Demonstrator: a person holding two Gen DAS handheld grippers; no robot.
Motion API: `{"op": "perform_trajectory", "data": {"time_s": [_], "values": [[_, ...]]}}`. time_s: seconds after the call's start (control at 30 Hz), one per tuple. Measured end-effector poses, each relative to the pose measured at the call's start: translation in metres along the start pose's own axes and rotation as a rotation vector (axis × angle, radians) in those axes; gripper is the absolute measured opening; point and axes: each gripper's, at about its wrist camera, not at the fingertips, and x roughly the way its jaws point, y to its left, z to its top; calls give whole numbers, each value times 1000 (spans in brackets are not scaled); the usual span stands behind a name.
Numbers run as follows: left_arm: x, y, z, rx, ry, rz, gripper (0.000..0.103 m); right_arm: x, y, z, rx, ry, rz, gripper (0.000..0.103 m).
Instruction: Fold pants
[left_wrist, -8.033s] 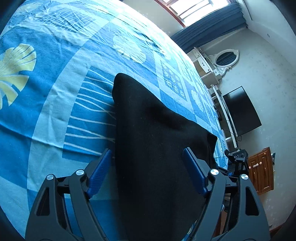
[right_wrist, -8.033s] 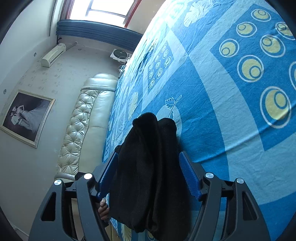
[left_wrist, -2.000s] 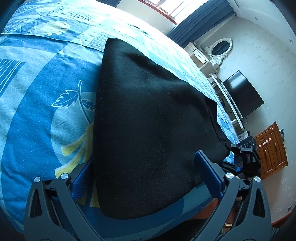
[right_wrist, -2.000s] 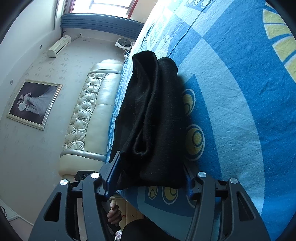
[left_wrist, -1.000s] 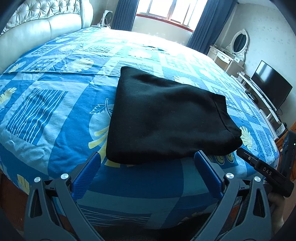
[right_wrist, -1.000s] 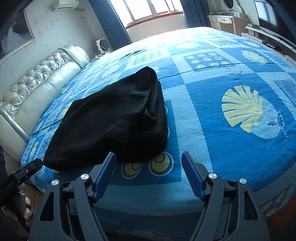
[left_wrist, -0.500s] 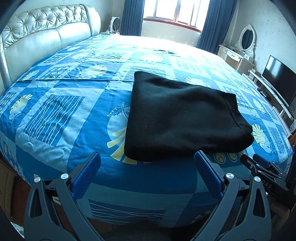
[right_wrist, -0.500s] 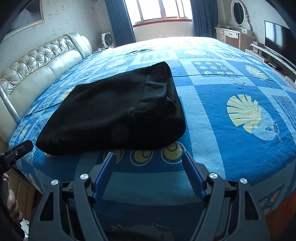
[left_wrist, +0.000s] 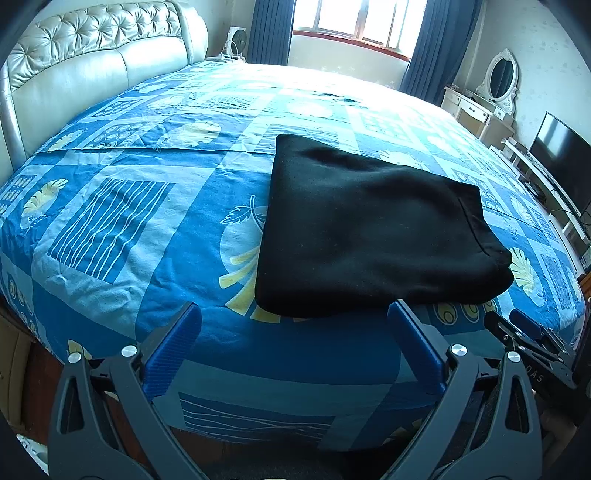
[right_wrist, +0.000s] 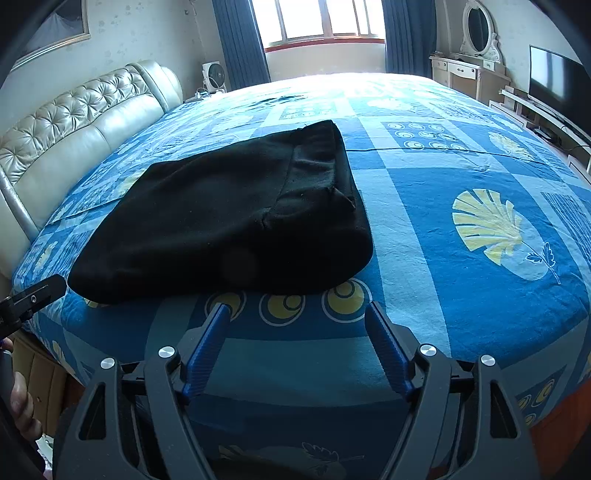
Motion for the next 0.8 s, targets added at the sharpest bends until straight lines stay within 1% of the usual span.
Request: {"op": "perform_trajectory", "data": {"time_s": [0.13, 0.47, 0.7, 0.8], "values": [[-1, -1, 0, 4, 0, -9, 101, 0, -1, 0, 5, 2, -1, 75], [-2, -3, -1, 13, -6, 0, 101, 0, 1, -1, 1, 1, -2, 76], [1, -2, -2, 21, 7, 12, 101, 0, 2, -1, -3, 6, 1, 76], [3, -1, -2, 10, 20, 7, 101, 0, 2, -1, 1, 8, 4, 76]]}}
